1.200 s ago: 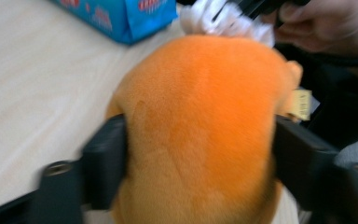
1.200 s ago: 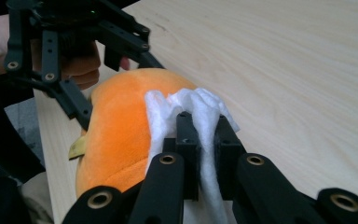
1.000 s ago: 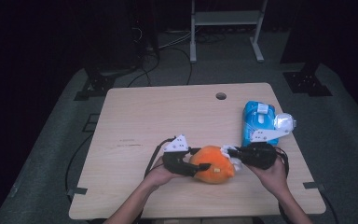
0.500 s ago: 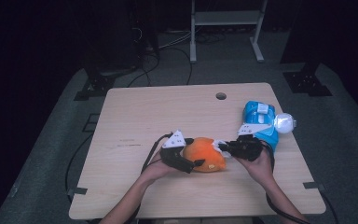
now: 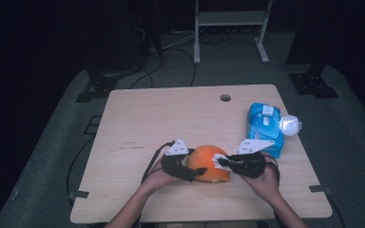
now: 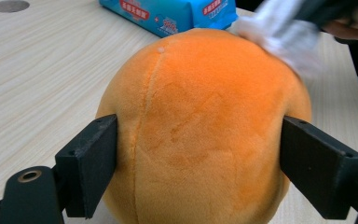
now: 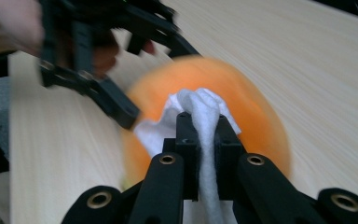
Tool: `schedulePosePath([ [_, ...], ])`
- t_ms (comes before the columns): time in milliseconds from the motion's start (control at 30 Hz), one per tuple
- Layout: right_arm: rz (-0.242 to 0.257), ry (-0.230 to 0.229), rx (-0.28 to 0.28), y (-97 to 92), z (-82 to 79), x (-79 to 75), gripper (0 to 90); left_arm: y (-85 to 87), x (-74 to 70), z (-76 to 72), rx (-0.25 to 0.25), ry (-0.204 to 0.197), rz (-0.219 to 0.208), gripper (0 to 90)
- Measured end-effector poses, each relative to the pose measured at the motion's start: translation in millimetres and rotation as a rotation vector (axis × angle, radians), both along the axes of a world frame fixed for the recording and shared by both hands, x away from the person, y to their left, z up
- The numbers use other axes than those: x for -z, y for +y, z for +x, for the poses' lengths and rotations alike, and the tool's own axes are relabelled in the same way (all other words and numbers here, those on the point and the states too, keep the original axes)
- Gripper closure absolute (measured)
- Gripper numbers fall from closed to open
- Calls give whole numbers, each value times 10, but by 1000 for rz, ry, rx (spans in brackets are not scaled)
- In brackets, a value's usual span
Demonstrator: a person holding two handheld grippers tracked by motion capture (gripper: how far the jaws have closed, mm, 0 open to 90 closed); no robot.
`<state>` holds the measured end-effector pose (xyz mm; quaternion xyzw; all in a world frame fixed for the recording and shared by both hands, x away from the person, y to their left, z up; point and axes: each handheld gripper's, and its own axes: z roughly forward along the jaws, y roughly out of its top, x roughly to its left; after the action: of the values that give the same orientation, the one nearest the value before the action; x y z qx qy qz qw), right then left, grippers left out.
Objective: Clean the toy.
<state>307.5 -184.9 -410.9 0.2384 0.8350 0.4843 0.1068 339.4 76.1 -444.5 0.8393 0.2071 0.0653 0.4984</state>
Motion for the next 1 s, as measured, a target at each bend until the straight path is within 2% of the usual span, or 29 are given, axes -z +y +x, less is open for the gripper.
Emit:
schedulePosePath([
  [33, 5, -20, -33, 82, -29, -40, 833, -9, -4, -10, -11, 3, 2, 159],
  [67, 5, -20, -33, 82, -29, -40, 833, -9, -4, -10, -11, 3, 2, 163],
  [100, -20, -45, -30, 119, -45, -59, 829, -9, -7, -16, -17, -1, 6, 177],
  [200, -15, -47, -1, 64, -23, -48, 829, 14, 5, -17, -24, 6, -5, 180],
  [233, -19, -32, 54, -66, 34, 7, 830, 38, 14, -2, -13, 7, -16, 178],
  [267, -19, -32, 54, -66, 34, 7, 830, 38, 14, -2, -13, 7, -16, 169],
  [300, 7, 10, 82, -185, 82, 66, 830, 47, 9, -3, 15, -3, -24, 136],
  [333, 13, 27, 95, -232, 95, 95, 830, 47, 9, -3, 15, -3, -24, 108],
  [367, 16, 34, 102, -263, 104, 118, 831, 61, 1, -3, 45, -7, -36, 98],
  [400, 16, 34, 102, -263, 104, 118, 831, 61, 1, -3, 45, -7, -36, 99],
  [433, 34, 52, 104, -294, 121, 136, 830, 58, 3, -8, 49, -13, -29, 103],
  [467, 34, 52, 104, -294, 121, 136, 830, 58, 3, -8, 49, -13, -29, 137],
  [533, 28, 47, 104, -279, 121, 126, 831, 47, -3, -33, 39, -44, -14, 173],
  [567, 19, 26, 102, -248, 94, 93, 833, 34, -24, -45, 17, -49, -5, 231],
  [600, 19, 26, 102, -248, 94, 93, 833, 34, -24, -45, 17, -49, -5, 243],
  [633, 26, 5, 81, -204, 40, 34, 833, -1, -46, -57, 3, -49, -10, 250],
  [667, 26, 5, 81, -204, 40, 34, 833, -1, -46, -57, 3, -49, -10, 252],
  [700, 29, -24, 38, -95, -27, -35, 833, -60, -73, -81, -4, -55, 5, 252],
  [800, 20, -40, 12, 13, -71, -68, 832, -121, -93, -114, -5, -67, 26, 252],
  [833, -10, -68, -1, 99, -90, -88, 832, -150, -104, -148, 7, -91, 47, 251],
  [933, -13, -78, 4, 84, -57, -83, 833, -130, -98, -143, 25, -89, 39, 195],
  [967, -2, -59, 16, 33, -39, -67, 833, -102, -86, -108, 33, -70, 23, 159],
  [1000, -2, -59, 16, 33, -39, -67, 833, -102, -86, -108, 33, -70, 23, 118],
])
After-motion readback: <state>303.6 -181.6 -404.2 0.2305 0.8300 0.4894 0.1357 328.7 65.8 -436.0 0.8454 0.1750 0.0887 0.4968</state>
